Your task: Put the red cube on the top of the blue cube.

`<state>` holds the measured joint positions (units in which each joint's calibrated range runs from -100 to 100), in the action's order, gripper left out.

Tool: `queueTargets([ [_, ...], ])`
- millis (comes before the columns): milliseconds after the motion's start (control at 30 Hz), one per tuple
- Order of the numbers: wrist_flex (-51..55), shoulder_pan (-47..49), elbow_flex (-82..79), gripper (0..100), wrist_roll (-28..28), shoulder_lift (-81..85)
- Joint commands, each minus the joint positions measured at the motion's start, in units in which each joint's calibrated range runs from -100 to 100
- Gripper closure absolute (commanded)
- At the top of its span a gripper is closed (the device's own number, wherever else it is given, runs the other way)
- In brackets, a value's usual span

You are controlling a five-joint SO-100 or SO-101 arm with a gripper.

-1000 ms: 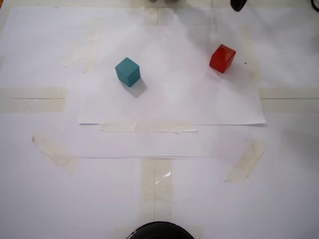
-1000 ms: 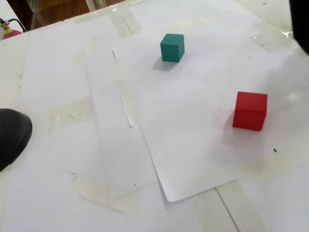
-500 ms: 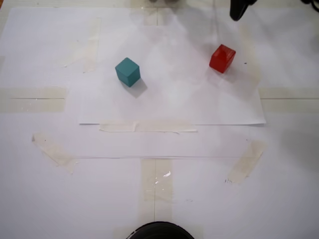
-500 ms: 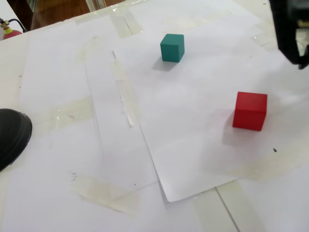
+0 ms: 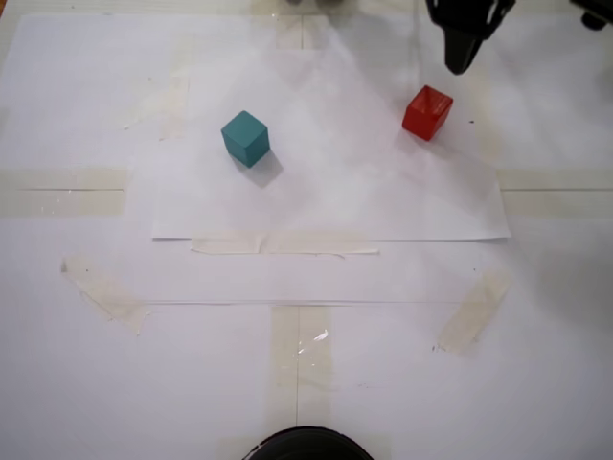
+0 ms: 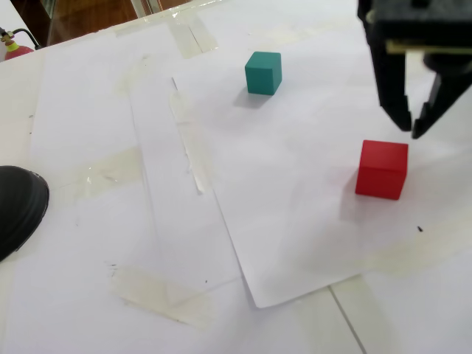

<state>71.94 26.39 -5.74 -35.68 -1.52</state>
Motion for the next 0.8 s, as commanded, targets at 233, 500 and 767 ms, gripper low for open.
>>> queueTargets([
  [233, -8.55, -2.54, -10.38, 97, 1.12, 1.26],
  [500, -10.83, -2.47, -13.19, 94, 1.12, 1.86],
  [767, -8.22, -1.03, -12.19, 82, -0.49, 3.41],
])
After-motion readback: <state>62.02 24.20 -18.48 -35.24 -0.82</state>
